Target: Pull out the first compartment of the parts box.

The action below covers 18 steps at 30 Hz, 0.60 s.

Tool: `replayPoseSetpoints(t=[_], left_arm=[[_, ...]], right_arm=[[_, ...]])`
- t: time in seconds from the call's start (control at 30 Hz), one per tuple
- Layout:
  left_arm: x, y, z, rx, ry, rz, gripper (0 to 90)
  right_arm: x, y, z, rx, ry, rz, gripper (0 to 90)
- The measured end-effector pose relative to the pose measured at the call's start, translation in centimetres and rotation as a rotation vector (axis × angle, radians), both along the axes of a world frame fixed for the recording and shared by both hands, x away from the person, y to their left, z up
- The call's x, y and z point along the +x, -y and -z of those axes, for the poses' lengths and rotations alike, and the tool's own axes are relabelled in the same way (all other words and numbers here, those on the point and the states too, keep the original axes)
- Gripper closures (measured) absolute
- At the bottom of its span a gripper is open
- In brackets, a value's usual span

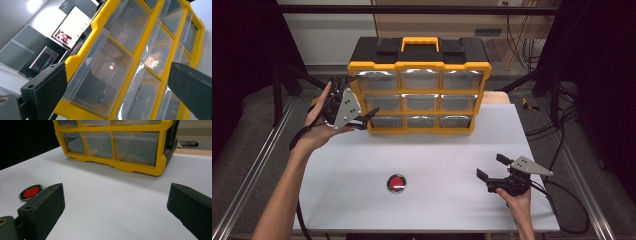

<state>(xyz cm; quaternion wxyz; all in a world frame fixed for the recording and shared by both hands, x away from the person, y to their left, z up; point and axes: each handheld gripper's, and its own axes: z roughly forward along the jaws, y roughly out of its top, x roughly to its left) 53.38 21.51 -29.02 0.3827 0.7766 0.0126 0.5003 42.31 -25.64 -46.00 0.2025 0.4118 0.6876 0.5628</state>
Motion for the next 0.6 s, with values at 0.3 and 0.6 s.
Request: replayPoseSetpoints(t=[0.3, 0.6], left_arm=[[0.9, 1.0, -0.1, 0.075, 0.042, 0.004, 2.9], [2.1, 1.6, 0.2, 0.145, 0.087, -0.007, 3.5]], right_arm=[[0.0, 0.1, -0.1, 0.002, 0.001, 0.002, 2.2], [0.0, 0.0, 0.0, 0.002, -0.001, 0.001, 2.2]])
